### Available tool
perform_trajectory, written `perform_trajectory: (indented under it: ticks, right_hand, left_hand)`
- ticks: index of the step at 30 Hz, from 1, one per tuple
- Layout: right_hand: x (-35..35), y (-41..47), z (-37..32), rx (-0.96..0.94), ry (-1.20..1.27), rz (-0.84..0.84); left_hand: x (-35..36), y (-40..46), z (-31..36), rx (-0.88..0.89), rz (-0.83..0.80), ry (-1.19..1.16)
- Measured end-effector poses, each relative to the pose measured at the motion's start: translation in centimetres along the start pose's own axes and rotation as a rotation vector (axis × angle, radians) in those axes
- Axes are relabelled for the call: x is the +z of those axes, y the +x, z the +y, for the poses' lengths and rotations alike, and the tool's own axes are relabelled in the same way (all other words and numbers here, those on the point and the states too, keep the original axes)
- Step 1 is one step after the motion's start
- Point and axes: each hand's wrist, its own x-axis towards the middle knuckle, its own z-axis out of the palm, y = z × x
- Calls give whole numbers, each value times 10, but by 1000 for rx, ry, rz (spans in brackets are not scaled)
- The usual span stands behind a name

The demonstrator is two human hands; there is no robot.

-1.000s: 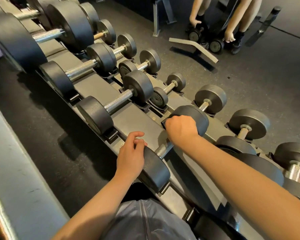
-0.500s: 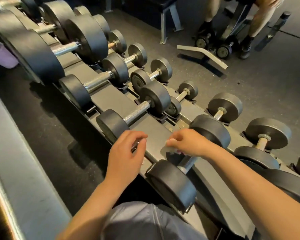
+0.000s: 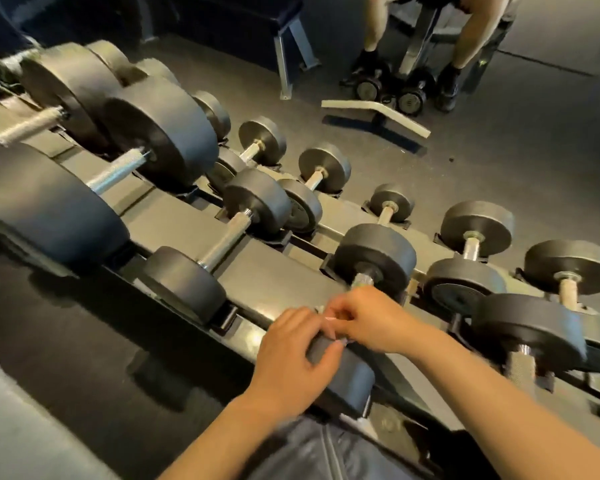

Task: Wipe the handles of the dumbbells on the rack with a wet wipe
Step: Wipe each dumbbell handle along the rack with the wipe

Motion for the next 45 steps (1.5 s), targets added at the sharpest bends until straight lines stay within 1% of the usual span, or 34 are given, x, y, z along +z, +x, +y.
perform_trajectory:
  ticks: [1, 2, 4, 6, 8, 10, 12, 16, 17, 19, 20, 21, 22, 24, 26, 30, 32, 34, 36, 39, 40, 43, 45]
  right_hand:
    - [0, -3, -1, -22, -37, -23]
    - [2, -9, -1, -41, -11, -47]
    - [8, -27, 1, -3, 214, -77]
    - [14, -43, 4, 68, 466, -65]
    - [19, -48, 8, 103, 541, -55]
    - [22, -43, 9, 123, 511, 2]
    - [18, -34, 6, 124, 422, 63]
    - [6, -17, -8, 141, 77, 82]
    - [6, -12, -15, 133, 13, 103]
    - [7, -4, -24, 121, -67, 133]
    - [7, -3, -25, 132, -67, 127]
    - [6, -5, -22, 141, -35, 112]
    - [7, -9, -18, 140, 23, 94]
    - [11, -23, -7, 127, 190, 82]
    - [20, -40, 5, 153, 357, 92]
    - [39, -53, 19, 244, 647, 137]
    - [47, -50, 20, 264, 690, 206]
    - [51, -49, 19, 281, 672, 256]
    - [48, -51, 14, 270, 592, 290]
    - [32, -48, 2, 218, 463, 279]
    - [26, -44, -5, 198, 399, 261]
    - [9, -20, -26, 206, 70, 148]
    - [4, -4, -37, 228, -111, 153]
  left_hand:
    - [1, 0, -3, 16, 20, -18]
    - [1, 0, -6, 31, 26, -31]
    - [-1, 0, -8, 47, 15, -85]
    - [-3, 0, -10, 33, 4, -153]
    - [-4, 1, -12, 1, 10, -208]
    - [-5, 3, -13, -51, 20, -279]
    - [-5, 6, -13, -94, 26, -324]
    - [-7, 7, -10, -209, 5, -377]
    - [-8, 9, -8, -280, 12, -418]
    - [-8, 15, -4, -509, 44, -554]
    - [-7, 18, -3, -619, 65, -631]
    - [-7, 19, -2, -685, 88, -682]
    - [-8, 20, -1, -696, 99, -688]
    - [-10, 19, 2, -635, 84, -636]
    - [-9, 18, 3, -560, 57, -579]
    - [-5, 17, 1, -527, 66, -528]
    - [-6, 16, 0, -508, 71, -523]
    - [-6, 17, 0, -491, 70, -513]
    - [-5, 18, 1, -501, 67, -522]
    - [-3, 18, 1, -512, 110, -536]
    - [-3, 17, 1, -509, 130, -535]
    - [-2, 15, 3, -514, 177, -522]
    - [-4, 15, 3, -512, 175, -513]
